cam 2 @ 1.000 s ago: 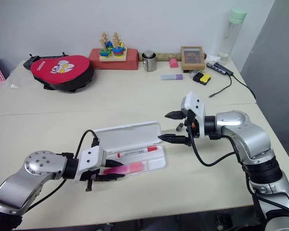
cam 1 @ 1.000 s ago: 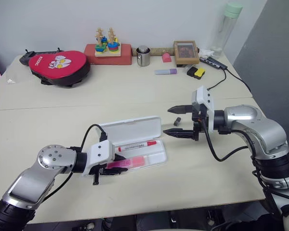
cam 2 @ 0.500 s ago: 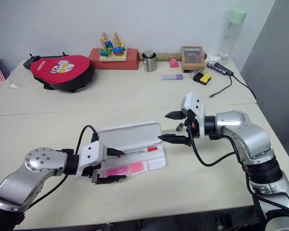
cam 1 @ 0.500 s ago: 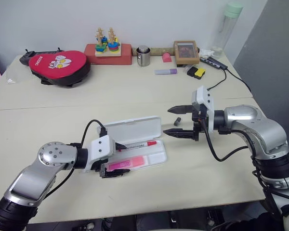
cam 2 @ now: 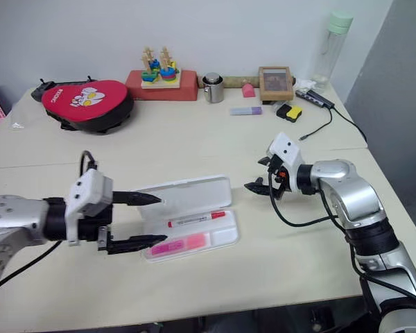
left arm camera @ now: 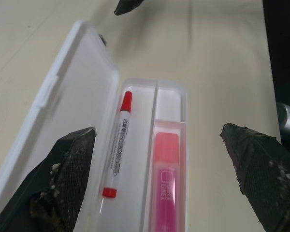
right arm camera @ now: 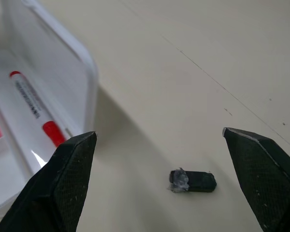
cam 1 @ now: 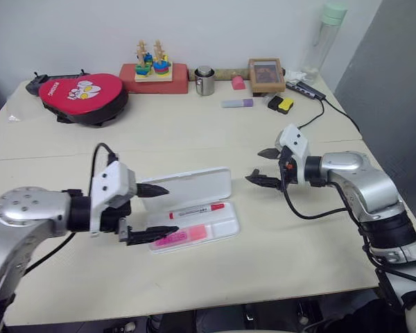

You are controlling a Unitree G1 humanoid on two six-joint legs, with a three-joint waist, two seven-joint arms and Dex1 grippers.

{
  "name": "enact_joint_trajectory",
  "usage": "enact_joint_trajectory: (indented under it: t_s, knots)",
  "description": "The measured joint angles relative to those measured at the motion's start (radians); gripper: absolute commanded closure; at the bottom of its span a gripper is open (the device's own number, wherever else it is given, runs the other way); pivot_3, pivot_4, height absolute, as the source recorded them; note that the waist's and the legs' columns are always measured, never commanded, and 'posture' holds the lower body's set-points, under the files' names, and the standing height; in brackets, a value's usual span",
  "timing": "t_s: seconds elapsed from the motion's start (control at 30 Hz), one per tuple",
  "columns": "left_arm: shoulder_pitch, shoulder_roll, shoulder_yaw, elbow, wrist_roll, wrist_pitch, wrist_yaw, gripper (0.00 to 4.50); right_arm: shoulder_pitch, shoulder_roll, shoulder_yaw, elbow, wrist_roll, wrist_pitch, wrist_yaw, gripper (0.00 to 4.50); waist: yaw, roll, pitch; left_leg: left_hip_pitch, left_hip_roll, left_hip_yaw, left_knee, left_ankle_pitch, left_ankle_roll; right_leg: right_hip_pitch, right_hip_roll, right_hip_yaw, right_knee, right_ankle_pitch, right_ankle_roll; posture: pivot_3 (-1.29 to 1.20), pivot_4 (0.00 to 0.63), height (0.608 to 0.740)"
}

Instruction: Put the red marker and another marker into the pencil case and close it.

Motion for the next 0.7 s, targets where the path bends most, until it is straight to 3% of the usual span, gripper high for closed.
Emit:
enact_joint_trajectory:
  t_s: [0.7]
  knots:
    - [-0.006, -0.011, 0.058, -0.040, -0.046, 0.036, 0.152, 0.07, 0.028, 0.042, 0.062, 0.100, -0.073, 0.005, 0.022, 0.14, -0.009, 0.000, 0.000, 0.000, 0.000, 0.000, 0.000, 0.000, 0.000, 0.000, 0.000, 0.000, 0.000, 0.000, 0.000, 0.00, 0.150, 0.740]
